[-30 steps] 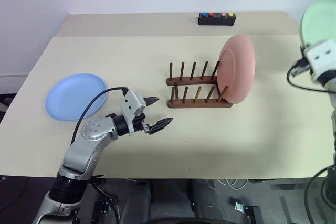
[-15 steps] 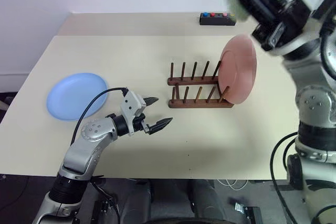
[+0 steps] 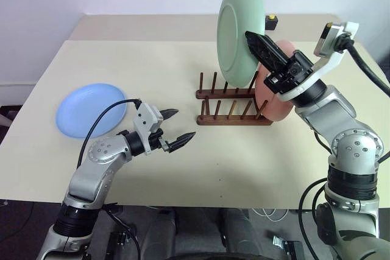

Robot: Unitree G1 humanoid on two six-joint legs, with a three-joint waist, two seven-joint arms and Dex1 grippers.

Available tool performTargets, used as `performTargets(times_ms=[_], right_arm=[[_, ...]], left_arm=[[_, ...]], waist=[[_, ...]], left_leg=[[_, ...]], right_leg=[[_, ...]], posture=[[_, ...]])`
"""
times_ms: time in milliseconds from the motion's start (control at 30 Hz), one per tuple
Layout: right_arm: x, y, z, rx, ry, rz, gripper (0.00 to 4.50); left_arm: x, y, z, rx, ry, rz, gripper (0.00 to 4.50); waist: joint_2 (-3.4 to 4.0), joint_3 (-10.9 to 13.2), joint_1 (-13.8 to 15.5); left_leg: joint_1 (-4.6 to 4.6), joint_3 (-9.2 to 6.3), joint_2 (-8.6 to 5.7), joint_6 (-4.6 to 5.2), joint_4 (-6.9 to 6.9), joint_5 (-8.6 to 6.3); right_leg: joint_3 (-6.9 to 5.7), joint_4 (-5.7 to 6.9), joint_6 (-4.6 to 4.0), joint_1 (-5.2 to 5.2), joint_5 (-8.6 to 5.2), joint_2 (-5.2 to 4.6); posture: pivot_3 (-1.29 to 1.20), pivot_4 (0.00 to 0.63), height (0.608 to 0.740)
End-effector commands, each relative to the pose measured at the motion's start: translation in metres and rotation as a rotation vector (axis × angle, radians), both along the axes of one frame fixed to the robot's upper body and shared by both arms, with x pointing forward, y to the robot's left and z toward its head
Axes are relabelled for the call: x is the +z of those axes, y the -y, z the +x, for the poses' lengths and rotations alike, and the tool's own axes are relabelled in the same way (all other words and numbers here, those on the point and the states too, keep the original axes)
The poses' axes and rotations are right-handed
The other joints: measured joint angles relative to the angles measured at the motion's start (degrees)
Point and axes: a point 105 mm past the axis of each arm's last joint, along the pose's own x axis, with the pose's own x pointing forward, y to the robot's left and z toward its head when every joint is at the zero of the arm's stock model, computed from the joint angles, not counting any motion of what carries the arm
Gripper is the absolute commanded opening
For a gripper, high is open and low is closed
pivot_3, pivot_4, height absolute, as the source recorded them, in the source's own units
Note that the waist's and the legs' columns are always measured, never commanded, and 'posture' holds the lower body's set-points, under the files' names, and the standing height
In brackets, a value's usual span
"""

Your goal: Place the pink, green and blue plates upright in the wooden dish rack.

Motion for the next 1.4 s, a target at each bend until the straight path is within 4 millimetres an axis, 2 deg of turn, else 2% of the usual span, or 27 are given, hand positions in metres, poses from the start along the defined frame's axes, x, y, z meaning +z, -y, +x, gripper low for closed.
performTargets(times_ms=[33,367,500,767,1100,1400], right_arm=[[0.006,0.003,-0.007,-0.02,0.032,0.014,0.04],[0.006,0.008,-0.004,-0.049,0.009,0.048,0.04],[0.017,0.014,-0.007,-0.046,0.04,0.108,0.04],[0.019,0.014,-0.011,-0.023,0.042,0.114,0.04],[-0.008,0.016,-0.001,-0.057,-0.065,0.073,0.04],[-0.016,0.017,-0.001,-0.067,-0.096,0.067,0.04]], left_arm=[[0.01,0.002,-0.002,-0.017,0.05,-0.003,4.5],[0.009,0.001,-0.002,-0.014,0.047,0.004,4.5],[0.009,0.001,-0.003,-0.013,0.045,0.004,4.5],[0.008,0.002,-0.003,-0.016,0.042,0.004,4.5],[0.008,0.002,-0.003,-0.016,0.041,0.004,4.5],[0.008,0.002,-0.003,-0.015,0.041,0.006,4.5]], waist=[[0.0,0.0,0.0],[0.0,0.0,-0.02],[0.0,0.0,0.01],[0.0,0.0,-0.07],[0.0,0.0,-0.03],[0.0,0.0,-0.07]], left_leg=[[-0.01,0.0,0.0,0.0,0.01,0.0],[-0.01,0.0,0.0,0.0,0.01,0.0],[-0.02,0.0,0.0,0.0,0.01,0.0],[-0.02,0.0,0.0,0.0,-0.02,0.0],[-0.03,0.0,0.0,0.0,-0.01,0.0],[-0.03,0.0,0.0,0.0,-0.02,0.0]], right_leg=[[0.0,0.0,0.0,0.0,0.0,0.0],[0.0,0.0,-0.01,-0.01,0.0,0.0],[0.0,-0.01,-0.01,-0.01,-0.01,0.0],[0.0,-0.01,-0.01,-0.03,0.0,0.0],[0.0,-0.01,-0.02,-0.04,-0.01,0.0],[0.0,-0.01,-0.02,-0.05,-0.01,0.01]], posture=[[0.0,0.15,0.734],[0.0,0.15,0.734],[0.0,0.15,0.734],[0.0,0.15,0.734],[0.0,0.15,0.734],[0.0,0.15,0.734]])
